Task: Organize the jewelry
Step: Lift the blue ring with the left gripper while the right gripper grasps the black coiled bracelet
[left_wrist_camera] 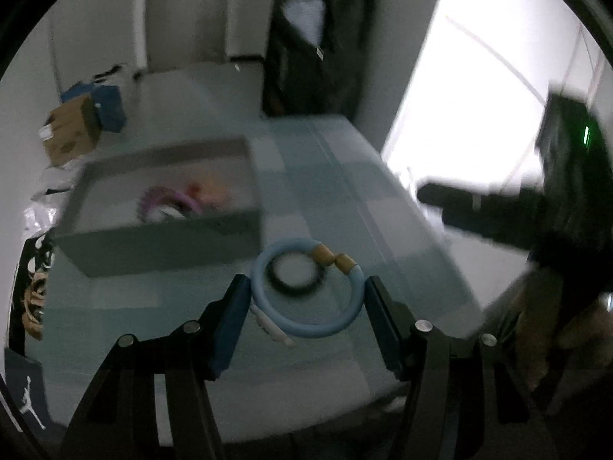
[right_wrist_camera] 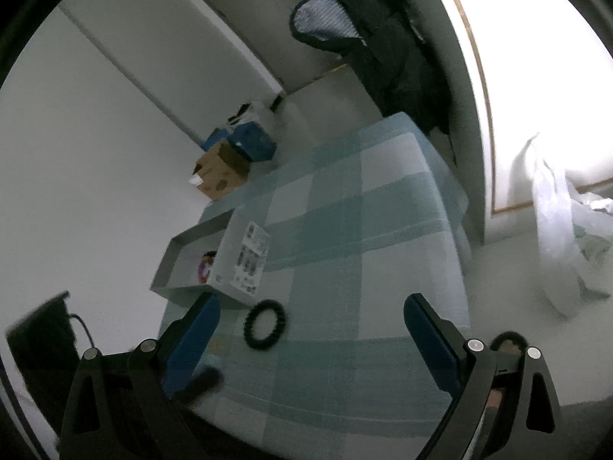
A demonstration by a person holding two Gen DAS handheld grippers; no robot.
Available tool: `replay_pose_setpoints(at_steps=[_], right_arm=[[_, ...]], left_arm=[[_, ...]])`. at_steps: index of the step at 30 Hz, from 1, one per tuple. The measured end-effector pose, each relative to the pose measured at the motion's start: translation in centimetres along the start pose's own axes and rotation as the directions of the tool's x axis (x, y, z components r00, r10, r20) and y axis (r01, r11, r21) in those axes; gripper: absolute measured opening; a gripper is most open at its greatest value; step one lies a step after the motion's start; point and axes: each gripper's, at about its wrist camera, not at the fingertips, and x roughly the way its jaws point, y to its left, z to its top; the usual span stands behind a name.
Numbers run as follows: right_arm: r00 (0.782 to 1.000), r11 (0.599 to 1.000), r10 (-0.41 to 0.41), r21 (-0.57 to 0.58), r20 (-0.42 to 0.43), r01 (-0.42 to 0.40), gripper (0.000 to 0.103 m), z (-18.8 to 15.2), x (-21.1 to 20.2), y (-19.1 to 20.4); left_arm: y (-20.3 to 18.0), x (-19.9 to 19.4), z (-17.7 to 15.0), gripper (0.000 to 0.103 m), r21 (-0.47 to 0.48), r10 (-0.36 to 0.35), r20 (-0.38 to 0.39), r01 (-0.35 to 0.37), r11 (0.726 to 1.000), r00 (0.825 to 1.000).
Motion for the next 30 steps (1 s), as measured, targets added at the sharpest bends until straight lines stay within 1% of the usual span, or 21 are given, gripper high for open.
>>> replay_pose_setpoints(at_steps=[2, 4, 9, 11, 15, 20, 24, 26, 27, 28, 30], right_arm=[[1.000, 1.000, 0.001, -0.029, 0.002, -0.001, 0.097, -0.1, 0.2, 0.7], [1.000, 0.998, 0.004, -0.060, -0.006, -0.005, 0.097, -0.3, 0.7, 1.4], [0.998, 0.991, -0.011, -0.132, -0.061, 0.003, 0.097, -1.2, 2.7, 3.2], [0.996, 0.988, -0.016, -0.157, -0.082, 0.003, 0.096, -1.6, 3.6, 4.0], [0.994, 0.980, -0.022, -0.197, -0.104, 0.002, 0.095, -2.2, 4.7, 5.1], [0.991, 0.971, -0.052, -0.238, -0.125, 0.021, 0.092, -2.8, 6.2, 6.2], [0.988, 0.961, -0.079, -0.273, -0.134, 0.040, 0.089, -3.3, 7.3, 7.0], [0.986, 0.955, -0.091, -0.293, -0.138, 0.047, 0.086, -3.5, 7.8, 7.5], [0.985, 0.952, -0.098, -0.302, -0.140, 0.052, 0.080, -3.6, 8.1, 7.6], [0.984, 0.947, -0.111, -0.315, -0.137, 0.063, 0.079, -3.7, 8.4, 7.9], [0.982, 0.938, -0.135, -0.336, -0.134, 0.083, 0.078, -3.8, 8.8, 8.2]], left_arm=[[1.5, -1.3, 0.4, 0.056, -0.037, 0.010, 0.041, -0.008, 0.999, 0.999], [3.2, -2.3, 0.5, 0.056, -0.087, 0.015, 0.066, -0.009, 0.996, 0.998], [6.3, -3.9, 0.8, 0.056, -0.191, 0.031, 0.113, -0.009, 0.981, 0.993], [7.1, -4.5, 0.8, 0.056, -0.213, 0.032, 0.139, -0.001, 0.977, 0.990], [8.2, -4.9, 1.0, 0.056, -0.249, 0.035, 0.170, 0.008, 0.969, 0.985], [9.9, -5.3, 0.7, 0.056, -0.288, 0.037, 0.174, 0.015, 0.958, 0.984], [10.5, -5.7, 0.6, 0.056, -0.296, 0.023, 0.182, 0.032, 0.955, 0.983], [10.6, -5.8, 0.7, 0.056, -0.291, 0.016, 0.186, 0.040, 0.956, 0.982], [10.7, -5.9, 0.7, 0.056, -0.288, 0.014, 0.188, 0.041, 0.957, 0.982], [10.7, -5.9, 0.6, 0.056, -0.284, 0.013, 0.187, 0.042, 0.958, 0.982], [10.8, -5.9, 0.7, 0.056, -0.277, 0.011, 0.184, 0.042, 0.960, 0.983]])
